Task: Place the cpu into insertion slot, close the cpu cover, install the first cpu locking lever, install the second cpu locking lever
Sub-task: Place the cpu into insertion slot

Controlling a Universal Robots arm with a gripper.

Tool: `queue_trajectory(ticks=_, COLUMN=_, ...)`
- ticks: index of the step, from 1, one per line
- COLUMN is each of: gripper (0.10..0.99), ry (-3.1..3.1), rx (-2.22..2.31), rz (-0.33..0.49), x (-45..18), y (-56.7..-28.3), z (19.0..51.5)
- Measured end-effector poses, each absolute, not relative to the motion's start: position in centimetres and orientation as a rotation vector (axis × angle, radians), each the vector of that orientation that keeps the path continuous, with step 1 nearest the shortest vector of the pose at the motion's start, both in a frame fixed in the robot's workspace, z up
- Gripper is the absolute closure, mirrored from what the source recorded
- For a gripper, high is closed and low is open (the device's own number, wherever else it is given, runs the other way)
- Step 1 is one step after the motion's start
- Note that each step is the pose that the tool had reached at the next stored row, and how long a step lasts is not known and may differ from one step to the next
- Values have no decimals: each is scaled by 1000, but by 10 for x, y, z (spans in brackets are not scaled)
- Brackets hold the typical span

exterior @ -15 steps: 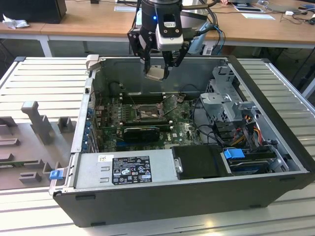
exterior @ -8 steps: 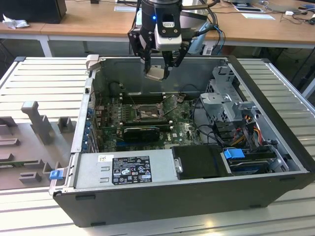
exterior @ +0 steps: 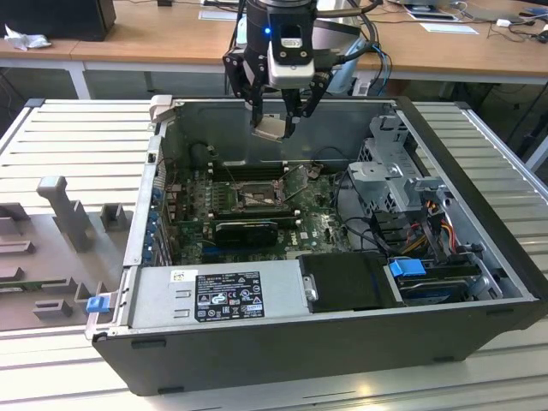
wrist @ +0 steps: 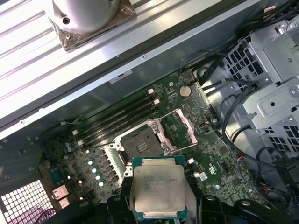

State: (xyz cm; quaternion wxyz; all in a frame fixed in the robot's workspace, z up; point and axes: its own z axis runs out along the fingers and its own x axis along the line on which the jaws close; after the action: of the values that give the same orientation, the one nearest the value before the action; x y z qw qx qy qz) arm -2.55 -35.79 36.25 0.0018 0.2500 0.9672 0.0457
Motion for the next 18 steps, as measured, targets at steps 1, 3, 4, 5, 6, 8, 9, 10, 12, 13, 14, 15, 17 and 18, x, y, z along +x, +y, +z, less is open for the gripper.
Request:
queue_trajectory(ticks=1, gripper=557, ry=3033, rx=792, rz=143, x=-26, y=-358, z=363)
queue_trajectory(ticks=3, gripper=557, ry=3029, rx=805, rz=143, x=-26, y=-358, z=362)
queue_trajectory(ticks=4, gripper=557, ry=3028, rx=809, rz=143, x=-26, y=-358, z=362)
queue_trajectory(ticks=5, gripper=557, ry=3027, rx=813, rz=143, x=-26, y=-358, z=362)
queue_trajectory(ticks=6, gripper=557, ry=3025, rx=817, rz=143, x=-26, y=-358, z=362)
queue_trajectory(ticks=8, gripper=557, ry=3022, rx=828, rz=143, x=-26, y=-358, z=362)
queue_trajectory(ticks=9, gripper=557, ry=3021, rx=832, rz=143, x=-26, y=-358, z=362)
queue_trajectory(ticks=10, gripper=557, ry=3019, rx=839, rz=143, x=-26, y=-358, z=362)
queue_trajectory(ticks=12, gripper=557, ry=3015, rx=850, rz=143, x=-26, y=-358, z=362)
queue_trajectory(ticks=13, gripper=557, ry=3013, rx=857, rz=143, x=-26, y=-358, z=362)
queue_trajectory(ticks=14, gripper=557, ry=3012, rx=860, rz=143, x=-26, y=-358, z=362)
queue_trajectory(ticks=15, gripper=557, ry=3011, rx=864, rz=143, x=-26, y=-358, z=362)
queue_trajectory(ticks=17, gripper=557, ry=3008, rx=873, rz=143, x=-26, y=-358, z=362)
queue_trajectory(ticks=18, gripper=557, ry=3007, rx=877, rz=143, x=-26, y=-358, z=362)
